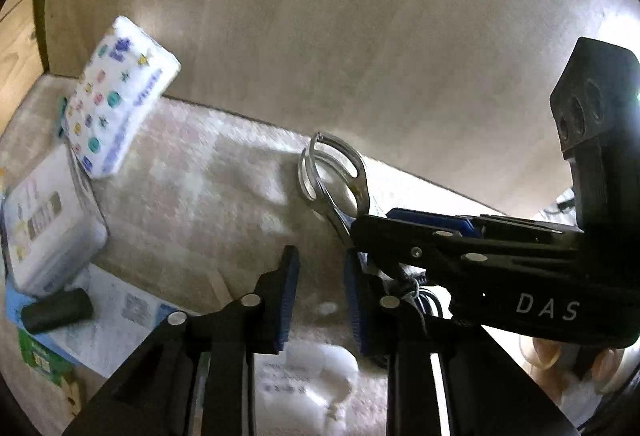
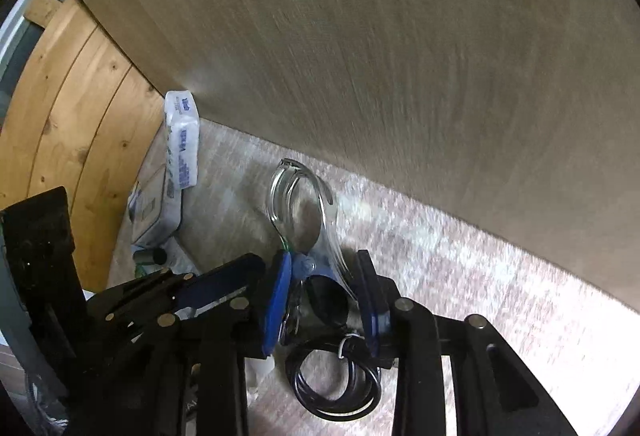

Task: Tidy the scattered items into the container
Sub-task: 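Move both tools to the metal clamp with black cable by the board, then close the right tool on the metal clamp and lift it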

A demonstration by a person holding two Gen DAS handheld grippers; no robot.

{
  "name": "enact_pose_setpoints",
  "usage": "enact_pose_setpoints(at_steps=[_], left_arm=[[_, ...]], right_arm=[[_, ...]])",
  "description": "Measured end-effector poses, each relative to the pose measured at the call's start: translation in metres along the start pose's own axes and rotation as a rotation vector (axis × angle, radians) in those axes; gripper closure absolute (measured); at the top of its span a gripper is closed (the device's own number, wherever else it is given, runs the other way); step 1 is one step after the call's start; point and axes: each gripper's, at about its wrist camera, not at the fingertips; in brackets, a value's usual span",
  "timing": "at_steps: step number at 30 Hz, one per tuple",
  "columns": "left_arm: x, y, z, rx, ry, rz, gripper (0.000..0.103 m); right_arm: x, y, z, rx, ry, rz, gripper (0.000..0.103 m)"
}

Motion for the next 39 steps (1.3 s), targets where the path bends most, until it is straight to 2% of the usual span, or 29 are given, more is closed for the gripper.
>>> enact_pose_setpoints(at_steps=[2,9,15,22,27,29,32,35,39], left_arm=[[0.000,-0.009,-0.008,0.012,0.019,-0.005,0.087],[-0.008,-0.048,-0.057,0.076,0.072,-0.041,0.088],[-0.021,-0.093,-0.127,0.161,0.109,-0.070,0.088],[-0.043,-0.162,-0.212,0.333,0.129,-0.068,0.088],[-0.052,-0.193,-0.248,0.392,0.149,-0.097,0.088],[-0.052,-0.206,-0.246,0.427,0.153,-0.108,0.086],[-0.061,-0.187,-0.255,0.431,0.165,-0.147,0.081],[-0.066,-0.192,-0.260,0.430,0.153,-0.135,0.077],[-0.072,-0.190,-0.260,0.432,0.159,-0.152,0.077]], right_arm=[[-0.002,-0.002,-0.007,0.007,0.004,0.005,0.074],[-0.029,-0.012,-0.057,0.059,0.001,0.021,0.074],[-0.062,-0.025,-0.140,0.130,-0.031,0.022,0.074],[-0.108,-0.044,-0.241,0.224,-0.076,0.009,0.074],[-0.127,-0.051,-0.295,0.304,-0.104,0.012,0.074],[-0.135,-0.054,-0.314,0.327,-0.104,0.022,0.074],[-0.145,-0.061,-0.328,0.349,-0.109,0.038,0.074],[-0.156,-0.076,-0.334,0.426,-0.176,0.035,0.073],[-0.156,-0.082,-0.331,0.447,-0.193,0.035,0.074]])
Point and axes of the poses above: each gripper's, at about its wrist camera, not at the fingertips, and x roughly the way its jaws point, y to its left, z to its top, and after that the axes turned 6 degrees about z, right-handed
